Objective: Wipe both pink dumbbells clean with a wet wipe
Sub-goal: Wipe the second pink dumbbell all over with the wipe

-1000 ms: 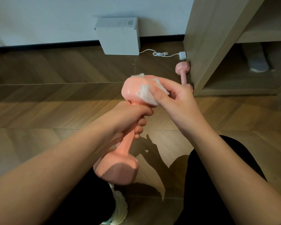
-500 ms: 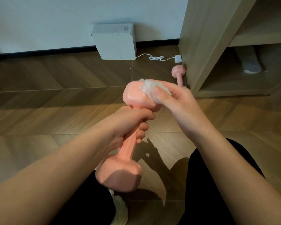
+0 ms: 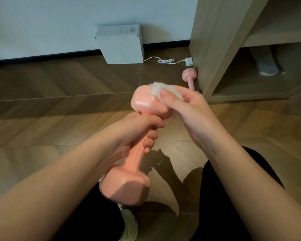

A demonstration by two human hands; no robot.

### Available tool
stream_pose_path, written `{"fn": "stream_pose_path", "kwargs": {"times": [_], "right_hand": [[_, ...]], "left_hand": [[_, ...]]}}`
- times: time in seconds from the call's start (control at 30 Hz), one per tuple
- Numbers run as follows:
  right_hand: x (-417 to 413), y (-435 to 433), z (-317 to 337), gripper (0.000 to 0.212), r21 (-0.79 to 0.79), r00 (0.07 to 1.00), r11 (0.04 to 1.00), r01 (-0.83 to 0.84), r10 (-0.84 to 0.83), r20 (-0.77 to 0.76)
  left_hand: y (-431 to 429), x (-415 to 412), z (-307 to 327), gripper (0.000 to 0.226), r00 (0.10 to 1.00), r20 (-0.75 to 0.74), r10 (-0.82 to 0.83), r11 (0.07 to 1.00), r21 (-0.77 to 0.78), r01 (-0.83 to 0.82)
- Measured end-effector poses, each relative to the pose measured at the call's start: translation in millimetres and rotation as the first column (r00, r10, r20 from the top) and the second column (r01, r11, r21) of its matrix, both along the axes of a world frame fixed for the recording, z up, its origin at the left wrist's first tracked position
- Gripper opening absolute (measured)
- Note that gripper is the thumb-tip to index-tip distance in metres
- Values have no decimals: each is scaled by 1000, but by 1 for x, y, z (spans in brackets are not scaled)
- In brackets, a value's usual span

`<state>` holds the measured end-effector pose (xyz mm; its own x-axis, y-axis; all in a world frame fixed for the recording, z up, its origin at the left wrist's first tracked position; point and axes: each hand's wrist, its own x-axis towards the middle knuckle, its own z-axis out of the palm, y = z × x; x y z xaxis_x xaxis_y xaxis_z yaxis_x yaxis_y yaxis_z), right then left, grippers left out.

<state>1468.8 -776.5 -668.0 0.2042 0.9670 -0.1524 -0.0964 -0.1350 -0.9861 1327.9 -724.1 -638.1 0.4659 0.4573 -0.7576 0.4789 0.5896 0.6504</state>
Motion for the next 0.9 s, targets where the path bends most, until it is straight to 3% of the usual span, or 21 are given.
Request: {"fn": "stream_pose_path", "kwargs": {"times": [0.07,0.2,0.37,0.5,0.57,0.67,0.8,0.9], "right_hand": [[7,-1,0,32,4,995,999,-34,35,-98],[14,-4,-2,45,91,982,986,-143,153,-110],[9,2,-5,47,98,986,993,-72,86,-141],[13,0,-3,41,107,973,987,-119,138,-186],[8,1,-4,36,74,987,994,-76,85,-135],[6,3,-7,46,52,994,999,-6,12,-113],[16,-2,-7,44,157,976,980,-120,146,-162],[19,0,-11,55,183,957,964,-194,227,-183]], "left_hand": [[1,-2,0,5,1000,28,1,1000,-20,-1],[3,-8,0,40,992,123,5,989,-147,13],[2,-8,3,30,978,206,43,962,-273,15],[3,-9,2,24,977,211,20,968,-249,34],[3,-9,1,24,982,191,-2,973,-227,46],[3,-7,0,23,984,179,2,976,-212,37],[7,-8,-1,29,964,264,-18,962,-259,89],[10,-9,-4,30,926,376,17,891,-425,157]]}}
